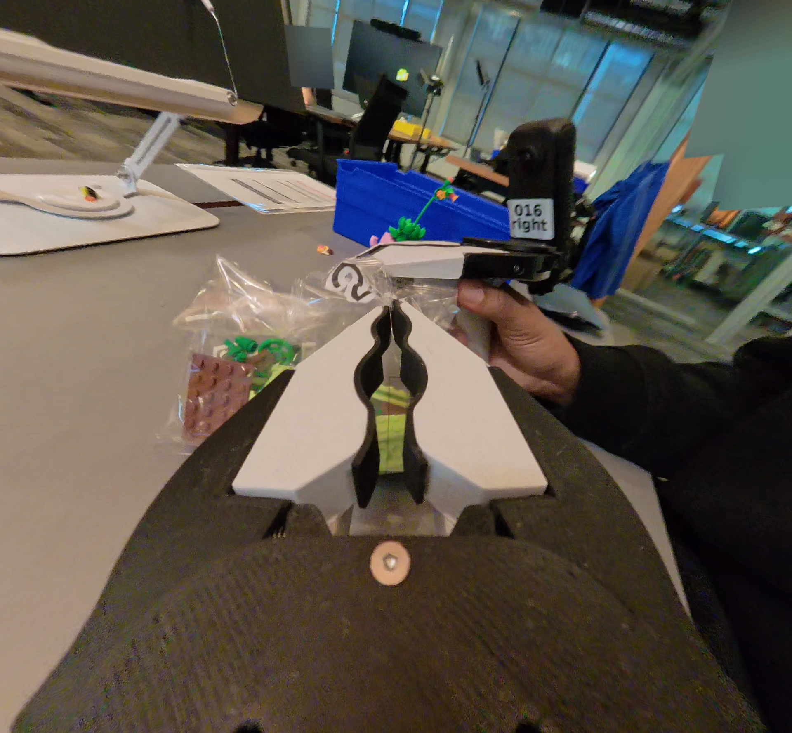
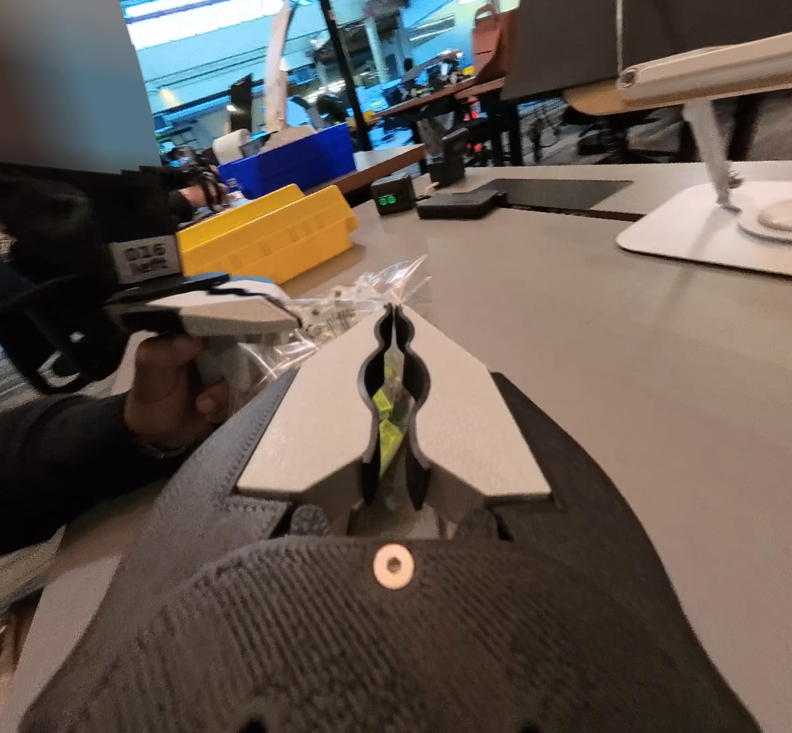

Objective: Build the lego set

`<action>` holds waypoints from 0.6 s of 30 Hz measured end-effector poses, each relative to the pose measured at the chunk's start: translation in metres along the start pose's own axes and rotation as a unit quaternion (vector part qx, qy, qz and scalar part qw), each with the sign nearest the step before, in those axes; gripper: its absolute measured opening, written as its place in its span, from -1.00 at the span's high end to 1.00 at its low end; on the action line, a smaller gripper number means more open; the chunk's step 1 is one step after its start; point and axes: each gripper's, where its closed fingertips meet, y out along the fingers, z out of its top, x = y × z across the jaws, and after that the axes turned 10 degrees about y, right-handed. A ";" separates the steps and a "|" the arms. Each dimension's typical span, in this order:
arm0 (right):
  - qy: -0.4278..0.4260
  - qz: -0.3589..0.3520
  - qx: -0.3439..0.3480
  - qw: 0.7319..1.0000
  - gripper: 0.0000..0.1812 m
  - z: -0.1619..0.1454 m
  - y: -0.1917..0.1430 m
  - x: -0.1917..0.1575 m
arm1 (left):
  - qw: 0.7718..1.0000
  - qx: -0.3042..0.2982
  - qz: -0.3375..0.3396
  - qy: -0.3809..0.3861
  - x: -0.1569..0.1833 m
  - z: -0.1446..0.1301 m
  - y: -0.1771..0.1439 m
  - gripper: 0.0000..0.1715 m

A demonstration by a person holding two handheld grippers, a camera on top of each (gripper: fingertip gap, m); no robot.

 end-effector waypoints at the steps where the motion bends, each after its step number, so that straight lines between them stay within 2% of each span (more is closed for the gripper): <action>1: 0.005 0.013 -0.004 1.000 0.99 -0.001 -0.002 -0.001 | 1.000 0.004 -0.006 -0.011 -0.001 0.000 -0.001 1.00; 4: 0.069 0.052 0.050 0.995 0.74 0.017 -0.015 -0.001 | 1.000 0.014 0.001 -0.011 -0.005 0.001 -0.003 1.00; 6: 0.112 0.076 0.081 0.988 0.67 0.028 -0.022 0.000 | 0.999 0.031 -0.009 -0.019 -0.004 0.005 -0.006 1.00; 8: 0.123 0.085 0.070 0.986 0.67 0.026 -0.021 0.001 | 0.997 0.056 -0.033 -0.033 -0.001 0.012 -0.009 0.95; 11: 0.082 0.092 0.028 0.992 0.70 0.013 -0.013 -0.010 | 0.991 0.103 -0.061 -0.057 0.001 0.024 -0.017 0.94; 14: 0.047 0.095 -0.004 0.994 0.61 -0.001 -0.004 -0.021 | 0.991 0.097 -0.055 -0.076 -0.006 0.020 -0.017 0.90; 18: 0.057 0.124 -0.002 0.991 0.67 0.000 -0.005 -0.032 | 0.991 0.087 -0.069 -0.071 0.002 0.018 -0.011 0.79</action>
